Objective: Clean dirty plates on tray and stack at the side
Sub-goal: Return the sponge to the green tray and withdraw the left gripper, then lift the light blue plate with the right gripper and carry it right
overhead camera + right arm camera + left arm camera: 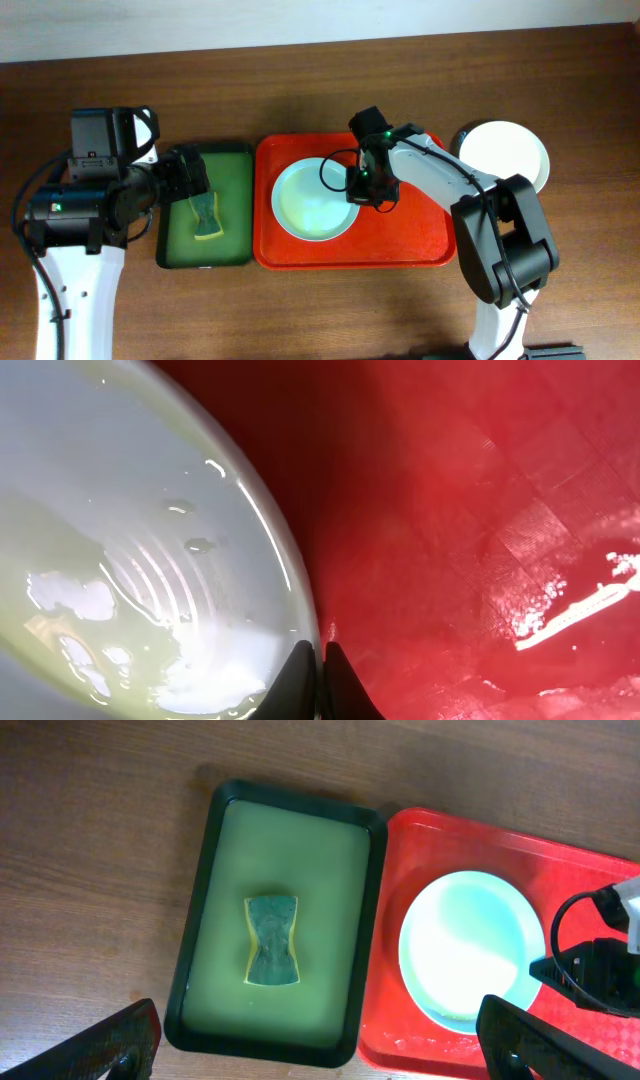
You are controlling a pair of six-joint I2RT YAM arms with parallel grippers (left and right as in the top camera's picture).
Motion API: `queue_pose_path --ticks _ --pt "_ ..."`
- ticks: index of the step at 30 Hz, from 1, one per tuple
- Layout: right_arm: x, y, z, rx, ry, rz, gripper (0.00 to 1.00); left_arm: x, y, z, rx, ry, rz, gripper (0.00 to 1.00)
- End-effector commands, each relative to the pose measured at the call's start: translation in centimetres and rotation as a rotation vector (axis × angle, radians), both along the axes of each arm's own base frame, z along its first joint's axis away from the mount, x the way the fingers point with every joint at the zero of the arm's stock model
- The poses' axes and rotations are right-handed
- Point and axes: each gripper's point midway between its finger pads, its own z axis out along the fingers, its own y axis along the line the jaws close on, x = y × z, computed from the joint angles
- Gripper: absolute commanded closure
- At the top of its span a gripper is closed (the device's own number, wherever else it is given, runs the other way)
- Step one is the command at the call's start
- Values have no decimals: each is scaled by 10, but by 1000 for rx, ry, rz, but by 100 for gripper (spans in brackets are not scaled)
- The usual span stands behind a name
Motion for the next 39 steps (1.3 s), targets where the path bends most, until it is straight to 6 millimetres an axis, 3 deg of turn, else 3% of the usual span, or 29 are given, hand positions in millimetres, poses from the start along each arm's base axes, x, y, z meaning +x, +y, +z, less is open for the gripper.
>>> queue_pose_path --ticks 1,5,9,13,19,24,29,31,32,33,35,36,37,38,39 --pt "0 -5 -3 -27 -15 40 96 -1 3 7 9 -22 8 1" --pt "2 -14 6 24 23 -6 96 -1 3 7 9 -22 8 1" --pt "5 -27 30 46 39 -48 96 -1 3 7 9 -22 8 1" --pt "8 -22 53 74 9 -24 96 -1 3 7 9 -22 8 1" --pt "15 -10 60 142 -25 -14 96 -1 3 7 9 -22 8 1" --pt "15 -32 46 9 -37 -28 96 -1 3 7 9 -22 8 1" --pt "5 -25 8 20 -61 -6 96 -1 3 7 9 -22 8 1" --pt "5 -22 -3 4 -101 11 54 -1 3 7 9 -22 8 1" --pt "6 -25 -9 -20 -118 9 45 -1 3 7 9 -22 8 1" --pt "6 -26 -13 -20 -126 9 45 -1 3 7 9 -22 8 1" --pt "6 -23 -15 -13 -140 14 54 -1 3 7 9 -22 8 1" --pt "7 -21 -15 -8 -144 19 64 -1 3 7 9 -22 8 1" --pt "8 -20 -15 -6 -150 21 86 -1 3 7 9 -22 8 1" --pt "10 -21 -14 -10 -159 19 96 -1 3 7 9 -22 8 1" --pt "18 -24 -7 -22 -188 8 96 -1 3 7 9 -22 8 1"
